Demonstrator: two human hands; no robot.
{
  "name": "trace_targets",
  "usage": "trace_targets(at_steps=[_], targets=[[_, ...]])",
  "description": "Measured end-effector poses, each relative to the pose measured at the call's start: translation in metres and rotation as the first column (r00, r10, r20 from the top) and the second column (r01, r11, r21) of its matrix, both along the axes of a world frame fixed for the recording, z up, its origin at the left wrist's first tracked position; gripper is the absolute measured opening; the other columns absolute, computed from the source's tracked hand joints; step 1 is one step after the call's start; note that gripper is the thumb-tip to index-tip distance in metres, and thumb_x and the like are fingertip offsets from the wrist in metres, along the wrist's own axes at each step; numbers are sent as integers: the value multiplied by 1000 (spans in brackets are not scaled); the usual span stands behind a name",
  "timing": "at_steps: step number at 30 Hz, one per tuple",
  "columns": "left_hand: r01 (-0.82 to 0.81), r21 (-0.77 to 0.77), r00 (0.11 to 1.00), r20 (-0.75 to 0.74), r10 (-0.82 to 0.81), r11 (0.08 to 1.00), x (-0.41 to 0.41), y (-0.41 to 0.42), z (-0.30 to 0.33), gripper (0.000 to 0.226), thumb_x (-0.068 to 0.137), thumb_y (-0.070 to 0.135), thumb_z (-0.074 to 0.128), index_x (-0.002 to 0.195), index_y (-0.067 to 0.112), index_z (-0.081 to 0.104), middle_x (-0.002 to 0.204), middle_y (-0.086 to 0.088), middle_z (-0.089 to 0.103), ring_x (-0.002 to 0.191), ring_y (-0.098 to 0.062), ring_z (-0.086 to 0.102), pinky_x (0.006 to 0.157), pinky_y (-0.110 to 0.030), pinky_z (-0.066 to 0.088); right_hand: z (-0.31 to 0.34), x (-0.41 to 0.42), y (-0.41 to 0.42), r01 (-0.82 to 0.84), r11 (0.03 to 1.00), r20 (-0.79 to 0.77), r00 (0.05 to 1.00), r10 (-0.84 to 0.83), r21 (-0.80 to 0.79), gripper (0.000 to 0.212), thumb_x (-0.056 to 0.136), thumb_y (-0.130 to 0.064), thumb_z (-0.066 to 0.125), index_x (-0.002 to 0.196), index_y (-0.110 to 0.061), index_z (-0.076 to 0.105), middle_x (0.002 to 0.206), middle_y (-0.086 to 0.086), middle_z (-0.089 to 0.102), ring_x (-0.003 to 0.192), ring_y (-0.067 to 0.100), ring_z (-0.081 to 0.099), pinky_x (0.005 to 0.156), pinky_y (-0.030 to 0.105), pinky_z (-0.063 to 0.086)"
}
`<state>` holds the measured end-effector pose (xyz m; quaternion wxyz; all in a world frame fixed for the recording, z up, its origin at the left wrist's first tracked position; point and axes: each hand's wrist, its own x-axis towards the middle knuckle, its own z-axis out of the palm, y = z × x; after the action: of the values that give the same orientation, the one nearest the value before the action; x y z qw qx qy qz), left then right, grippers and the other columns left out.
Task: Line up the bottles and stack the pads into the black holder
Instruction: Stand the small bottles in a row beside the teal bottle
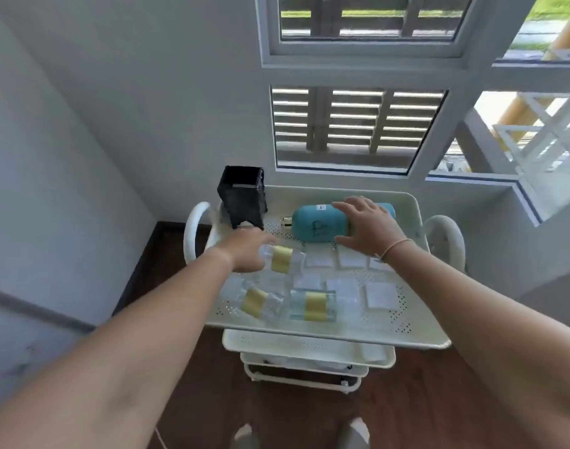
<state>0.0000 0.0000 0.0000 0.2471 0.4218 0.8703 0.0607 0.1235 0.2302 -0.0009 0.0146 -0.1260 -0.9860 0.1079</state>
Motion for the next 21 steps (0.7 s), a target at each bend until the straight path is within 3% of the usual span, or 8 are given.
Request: trace_targets(at_steps=[5, 13, 18, 21], targets=[[-60, -129, 998, -35, 56, 990, 0, 7, -7, 68, 81, 10, 55, 141, 29, 32, 151, -5, 33, 136, -24, 32, 107, -36, 34, -11, -23, 16, -140, 989, 85, 987, 136, 46, 73, 75, -41, 65, 138, -27, 30, 141, 8, 40, 132, 29, 34, 112, 49, 27], [-88, -127, 991, -109, 75, 988, -13, 12, -27, 61, 85, 7, 54, 140, 23, 33, 144, -7, 39, 127, -29, 43, 95, -41, 46, -27, -46, 24, -159, 983, 200, 970, 140, 86, 80, 74, -38, 67, 139, -28, 21, 139, 8, 42, 125, 32, 43, 106, 51, 35], [-90, -82, 996, -31, 88, 993, -24, 5, -36, 56, 83, 10, 58, 134, 22, 38, 141, -3, 45, 128, -25, 39, 94, -39, 44, -35, -53, 20, -152, 967, 203, 973, 111, 203, 85, 72, -39, 67, 140, -27, 17, 133, 9, 45, 118, 32, 46, 101, 50, 37], [-75, -33, 996, 36, 76, 997, -29, 1, -35, 60, 81, 15, 64, 134, 21, 39, 142, -2, 44, 129, -23, 39, 99, -38, 41, -39, -56, 15, -122, 960, 199, 977, 72, 251, 83, 68, -38, 68, 136, -23, 23, 128, 9, 46, 112, 33, 47, 96, 51, 37]])
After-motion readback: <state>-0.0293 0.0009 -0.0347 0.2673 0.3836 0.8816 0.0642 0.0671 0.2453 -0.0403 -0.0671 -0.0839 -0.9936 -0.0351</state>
